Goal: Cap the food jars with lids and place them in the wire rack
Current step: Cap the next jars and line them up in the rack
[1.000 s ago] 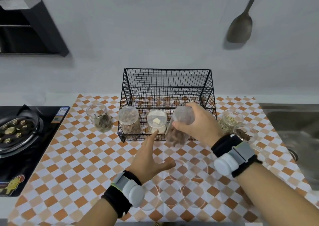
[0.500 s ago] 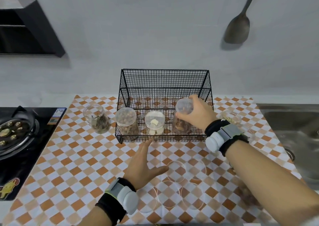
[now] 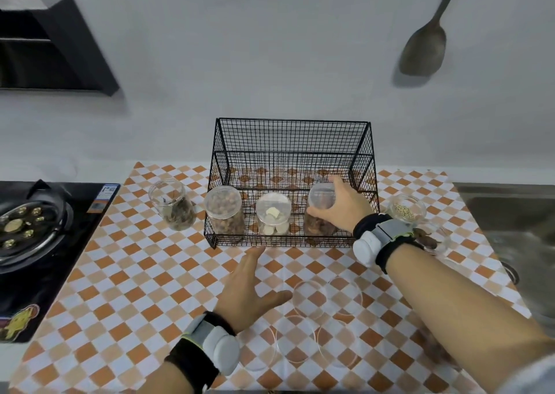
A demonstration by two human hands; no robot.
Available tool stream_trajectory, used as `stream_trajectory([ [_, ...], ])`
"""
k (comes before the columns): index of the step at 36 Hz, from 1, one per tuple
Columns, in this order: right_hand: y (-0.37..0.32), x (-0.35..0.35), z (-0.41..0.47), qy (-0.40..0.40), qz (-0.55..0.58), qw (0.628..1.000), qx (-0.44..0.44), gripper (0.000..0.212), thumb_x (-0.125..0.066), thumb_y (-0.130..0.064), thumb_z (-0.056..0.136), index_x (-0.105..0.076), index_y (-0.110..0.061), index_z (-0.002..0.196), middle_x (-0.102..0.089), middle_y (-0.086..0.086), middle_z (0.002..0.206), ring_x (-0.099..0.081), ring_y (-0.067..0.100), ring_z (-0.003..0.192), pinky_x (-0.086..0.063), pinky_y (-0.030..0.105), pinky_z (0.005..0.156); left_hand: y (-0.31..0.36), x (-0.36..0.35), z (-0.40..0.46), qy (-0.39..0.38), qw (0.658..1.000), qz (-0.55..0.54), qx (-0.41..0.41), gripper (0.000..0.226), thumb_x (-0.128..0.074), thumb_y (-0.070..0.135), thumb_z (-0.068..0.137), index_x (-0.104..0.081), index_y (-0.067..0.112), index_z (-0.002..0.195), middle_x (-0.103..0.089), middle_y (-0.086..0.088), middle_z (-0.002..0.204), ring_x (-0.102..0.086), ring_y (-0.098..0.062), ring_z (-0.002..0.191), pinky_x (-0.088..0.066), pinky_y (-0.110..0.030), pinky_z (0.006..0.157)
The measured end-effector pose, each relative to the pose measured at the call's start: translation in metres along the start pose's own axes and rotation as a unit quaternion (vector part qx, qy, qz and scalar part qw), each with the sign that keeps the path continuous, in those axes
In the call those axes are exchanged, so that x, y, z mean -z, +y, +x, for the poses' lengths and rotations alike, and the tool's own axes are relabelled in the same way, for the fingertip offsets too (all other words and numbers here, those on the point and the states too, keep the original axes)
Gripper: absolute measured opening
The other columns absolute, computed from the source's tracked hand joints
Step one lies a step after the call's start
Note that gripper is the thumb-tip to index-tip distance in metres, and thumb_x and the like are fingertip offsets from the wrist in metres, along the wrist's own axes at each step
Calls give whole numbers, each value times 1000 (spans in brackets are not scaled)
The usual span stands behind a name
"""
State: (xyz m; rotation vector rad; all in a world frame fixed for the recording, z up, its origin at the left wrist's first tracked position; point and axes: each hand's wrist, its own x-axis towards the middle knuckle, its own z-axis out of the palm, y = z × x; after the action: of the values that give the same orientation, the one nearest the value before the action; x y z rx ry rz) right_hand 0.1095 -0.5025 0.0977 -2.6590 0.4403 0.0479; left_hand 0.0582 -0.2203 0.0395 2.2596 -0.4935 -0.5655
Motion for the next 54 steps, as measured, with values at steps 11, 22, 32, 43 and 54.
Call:
stream_trajectory([
  [11, 7, -8, 4, 5, -10, 1000, 5, 92, -74, -71, 75, -36, -22, 143, -55, 8, 142, -63, 32, 115, -53, 41, 90, 1, 0, 1, -3, 1000, -3, 6, 119, -59, 86, 62, -12, 33, 158, -23, 11, 162, -30, -14, 146, -33, -34, 117],
  [22, 12, -10, 2, 3, -23, 1000, 1, 102, -68, -81, 72, -29, -26, 148, -49, 7, 148, -61, 33, 120, -53, 45, 94, 1, -2, 2, -8, 1000, 7, 1, 124, -50, 96, 56, -14, 33, 157, -25, 14, 158, -34, -12, 141, -35, -31, 114],
  [32, 19, -19, -25, 200, -87, 972, 89, 88, -56, -78, 80, -49, -11, 137, -59, 10, 125, -62, 28, 103, -56, 44, 78, -4, -8, 2, -33, 999, 25, 13, 120, -55, 91, 60, -13, 34, 157, -26, 9, 161, -32, -15, 145, -34, -38, 117],
  [43, 36, -67, -75, 292, -68, 909, 290, 34, -66, -34, 90, -48, -15, 113, -62, 7, 94, -58, 23, 81, -51, 40, 68, -24, -18, -3, -104, 985, 137, 28, 106, -68, 79, 71, -26, 29, 155, -37, 5, 155, -39, -17, 137, -33, -33, 112],
  [54, 40, -114, -119, 195, -30, 925, 326, 26, -57, -30, 92, -50, -16, 114, -66, 4, 97, -61, 18, 83, -52, 30, 73, -52, -37, -23, -152, 947, 284, 7, 115, -69, 83, 56, -26, 38, 152, -34, 7, 144, -39, -21, 125, -36, -40, 106],
])
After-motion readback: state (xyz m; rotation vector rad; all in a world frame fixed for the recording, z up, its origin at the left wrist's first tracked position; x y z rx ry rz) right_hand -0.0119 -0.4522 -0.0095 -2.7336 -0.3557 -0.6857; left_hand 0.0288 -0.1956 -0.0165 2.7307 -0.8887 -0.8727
